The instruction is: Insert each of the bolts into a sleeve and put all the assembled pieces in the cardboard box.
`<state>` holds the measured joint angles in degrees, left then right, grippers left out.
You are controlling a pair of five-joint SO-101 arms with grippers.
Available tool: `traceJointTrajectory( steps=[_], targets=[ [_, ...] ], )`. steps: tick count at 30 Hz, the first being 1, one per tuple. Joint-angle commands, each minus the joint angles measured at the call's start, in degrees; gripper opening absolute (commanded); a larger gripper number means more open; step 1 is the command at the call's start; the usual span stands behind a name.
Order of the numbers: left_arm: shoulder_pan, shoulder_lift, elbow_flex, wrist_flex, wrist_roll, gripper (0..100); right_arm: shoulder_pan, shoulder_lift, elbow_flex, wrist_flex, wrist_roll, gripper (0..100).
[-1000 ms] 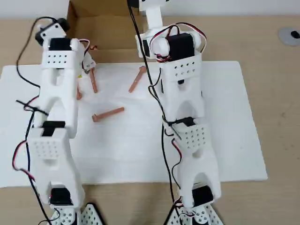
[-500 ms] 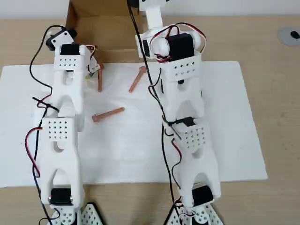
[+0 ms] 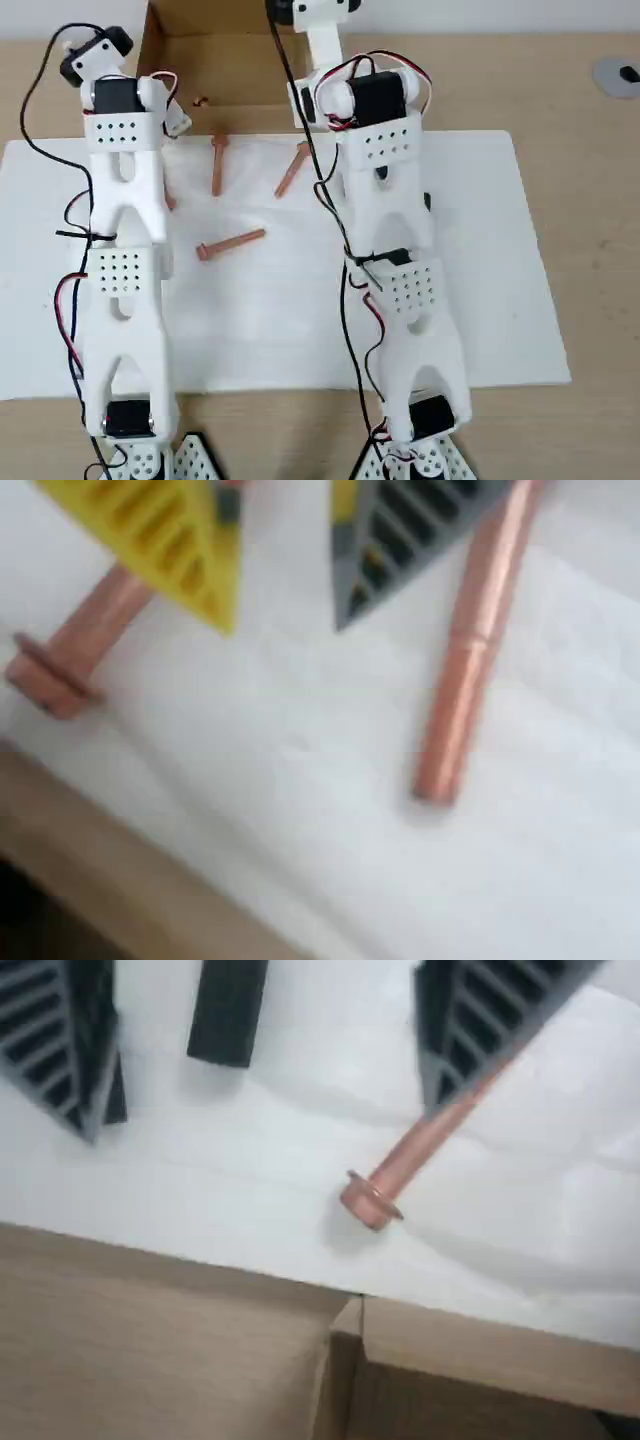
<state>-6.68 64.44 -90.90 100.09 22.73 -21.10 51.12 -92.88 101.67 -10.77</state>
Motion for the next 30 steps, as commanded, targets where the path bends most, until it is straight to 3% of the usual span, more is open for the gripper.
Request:
traceJointTrajectory(
  steps=[1,7,21,30],
  targets=[
    [1.76,-2.51,1.32,0.62,-0.44,12,0.04,-0.57,-2.33,0.35,0.35,24.6],
    [6.59,-2.51,4.04,-0.53,-2.37,12,0.04,-0.48,-2.24,0.35,0.35,24.6],
    [7.21,5.58,4.48,-8.09,-2.11,12,0.04,1.98,-2.51,-0.18,0.35,24.6],
    [11.87,9.54,4.48,-8.35,-3.87,12,-1.45,2.24,-2.51,-0.88,0.35,24.6]
  ],
)
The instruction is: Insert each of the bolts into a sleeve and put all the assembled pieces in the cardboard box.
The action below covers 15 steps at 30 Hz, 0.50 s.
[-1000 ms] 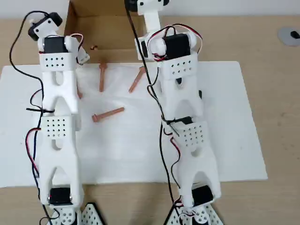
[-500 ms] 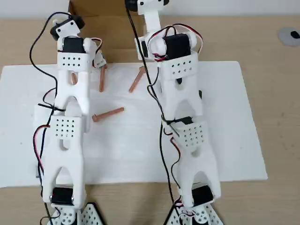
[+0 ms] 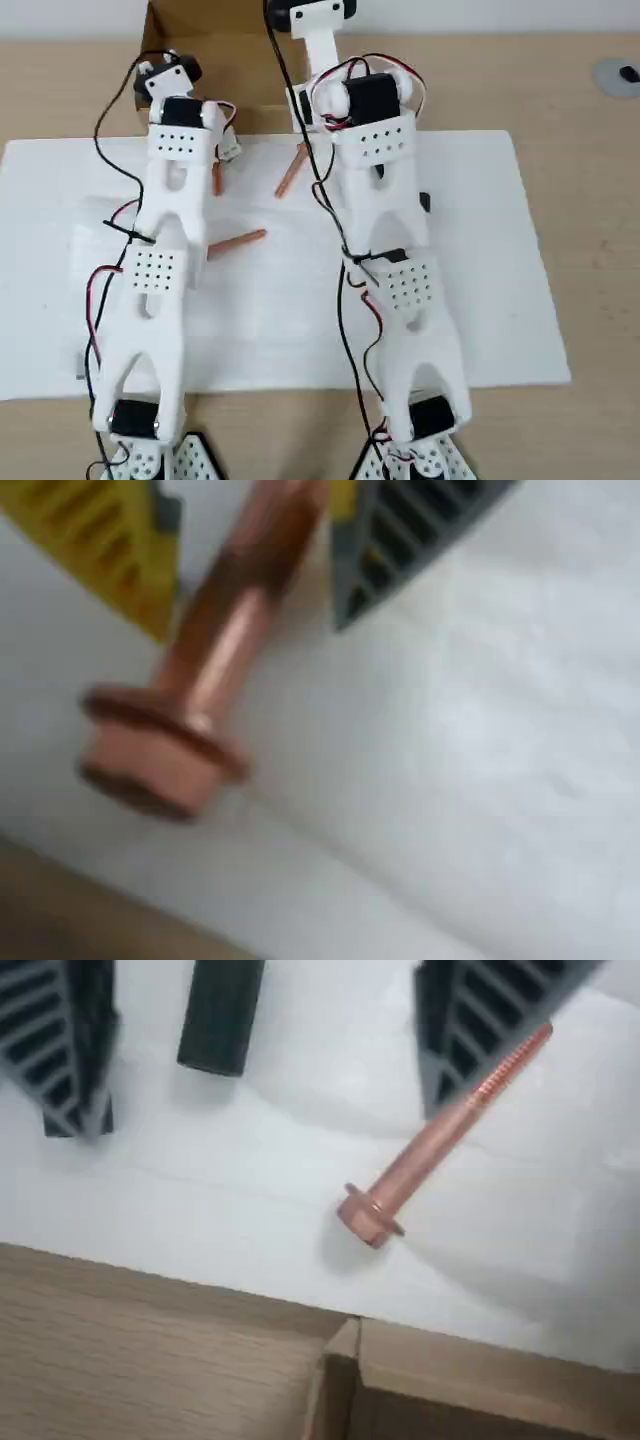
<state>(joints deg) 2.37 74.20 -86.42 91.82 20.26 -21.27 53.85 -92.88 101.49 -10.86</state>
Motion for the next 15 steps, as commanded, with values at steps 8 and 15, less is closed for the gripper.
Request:
traceJointTrajectory(
  steps=[8,15],
  targets=[
    [2.2,-0.04,-0.09,1.32,-1.49,4,-1.01,-0.57,-2.59,-0.7,0.44,24.6],
    [0.0,-0.4,-0.7,1.67,-1.14,1,-1.01,-0.66,-2.59,-0.26,0.44,24.6]
  ],
)
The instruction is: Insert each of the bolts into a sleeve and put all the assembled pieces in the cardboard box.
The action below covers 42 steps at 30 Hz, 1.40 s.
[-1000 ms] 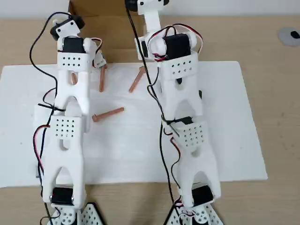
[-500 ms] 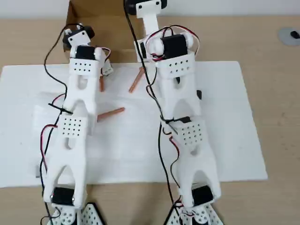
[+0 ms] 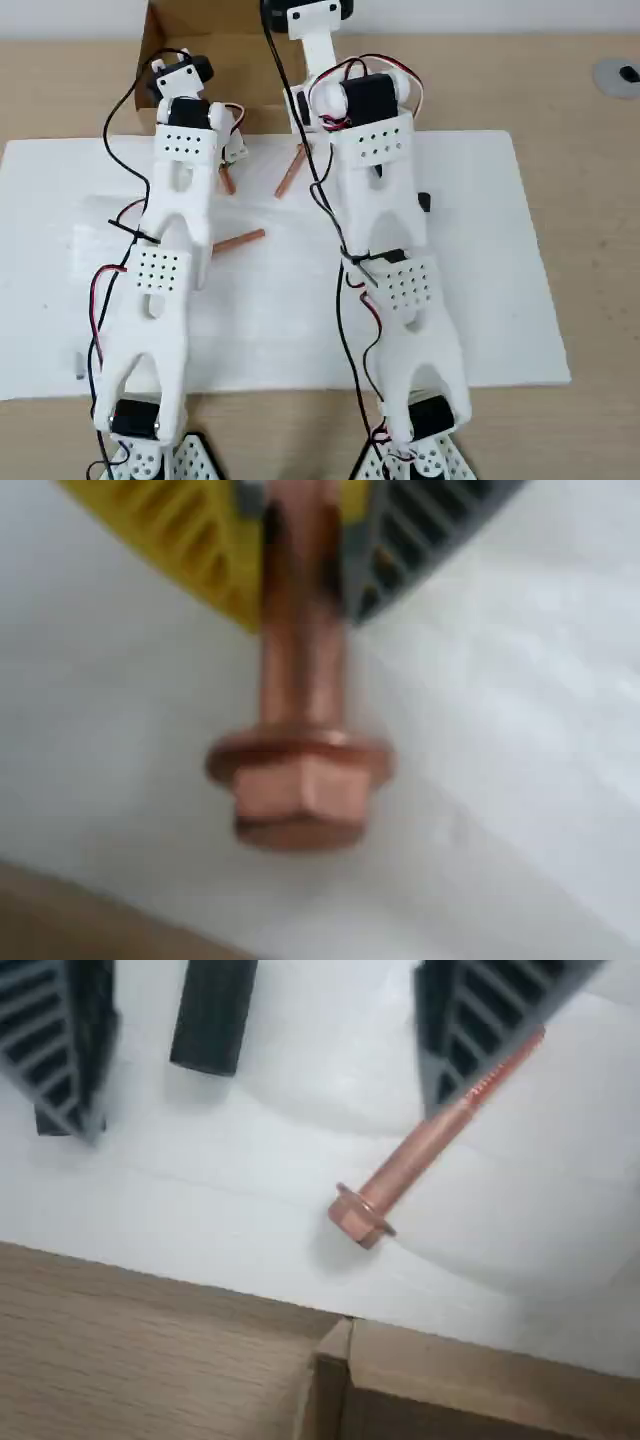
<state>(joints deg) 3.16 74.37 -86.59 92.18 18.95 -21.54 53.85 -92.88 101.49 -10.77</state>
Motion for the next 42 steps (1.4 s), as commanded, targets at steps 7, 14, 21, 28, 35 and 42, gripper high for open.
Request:
traceJointTrajectory(
  steps=[7,14,21,28,35,42],
  targets=[
    [-0.62,-6.73,-9.23,8.35,-0.35,1,0.48,-6.29,-2.42,0.88,0.44,24.6],
    [-0.35,-25.01,-8.53,8.44,-9.76,0,6.64,-11.21,-2.24,0.97,0.44,24.6],
    [-1.58,-44.44,3.34,8.53,-14.77,0,6.81,-12.09,9.01,1.23,-3.69,24.6],
    [-1.14,-67.21,32.26,8.35,-14.86,1,5.76,-14.11,29.58,0.97,-8.18,24.6],
    [-0.26,-86.11,61.36,0.26,-14.51,1,6.02,-13.85,34.68,-4.92,-7.74,24.6],
    [-0.35,-106.59,93.63,-16.97,-14.59,1,5.67,-8.75,36.26,-7.65,-7.65,24.6]
  ],
)
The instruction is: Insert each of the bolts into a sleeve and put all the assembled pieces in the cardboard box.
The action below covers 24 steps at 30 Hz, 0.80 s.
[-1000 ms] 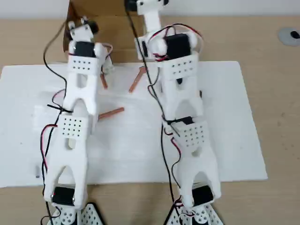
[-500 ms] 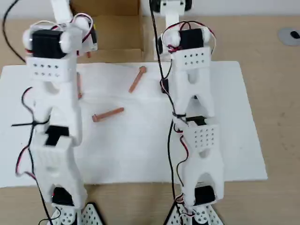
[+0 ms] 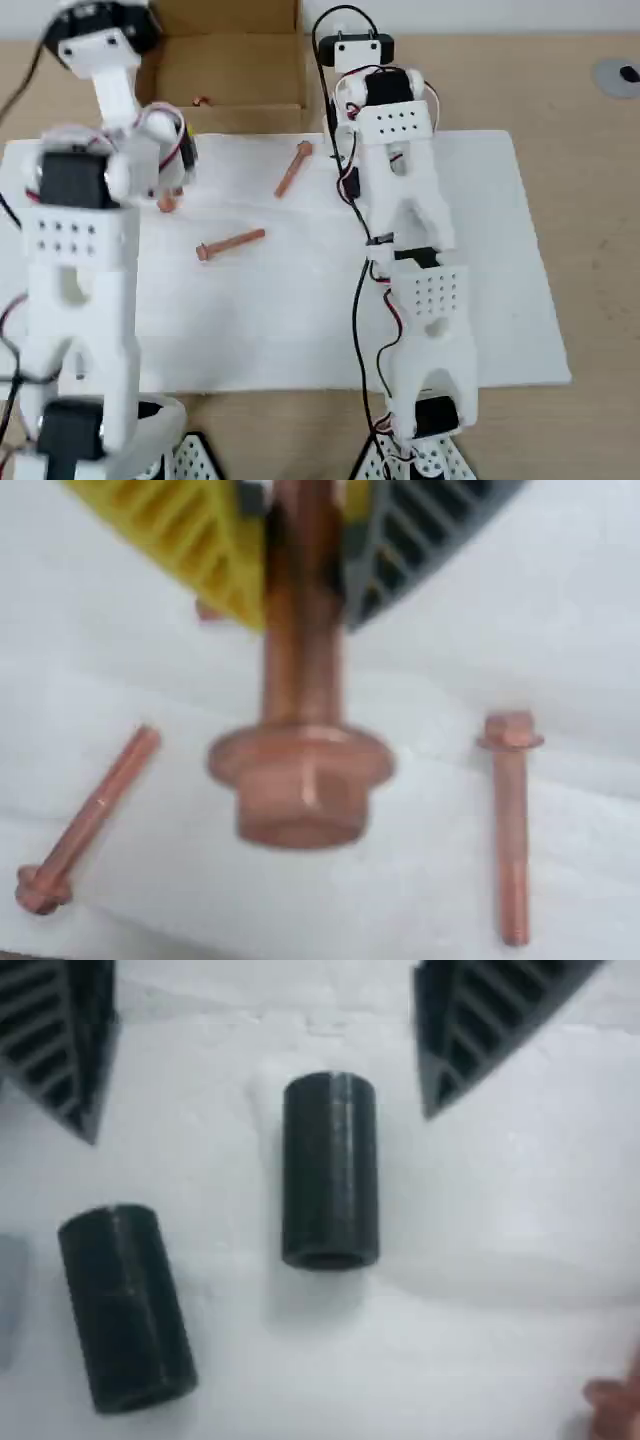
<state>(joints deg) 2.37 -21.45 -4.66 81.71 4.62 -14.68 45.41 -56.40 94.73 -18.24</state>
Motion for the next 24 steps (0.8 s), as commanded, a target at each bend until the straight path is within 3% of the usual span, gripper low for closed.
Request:
traceJointTrajectory(
  steps=[1,11,24],
  targets=[
    [0.44,-14.11,15.3,-8.62,-0.35,1,-1.19,0.31,-0.22,-0.88,-0.18,24.6],
    [0.44,-37.23,38.07,-22.95,-0.53,0,-3.56,2.07,-0.04,-0.88,-0.18,24.6],
    [0.44,-39.96,40.7,-21.19,-0.62,0,-3.3,8.48,-0.31,-0.44,-0.18,24.6]
  ],
)
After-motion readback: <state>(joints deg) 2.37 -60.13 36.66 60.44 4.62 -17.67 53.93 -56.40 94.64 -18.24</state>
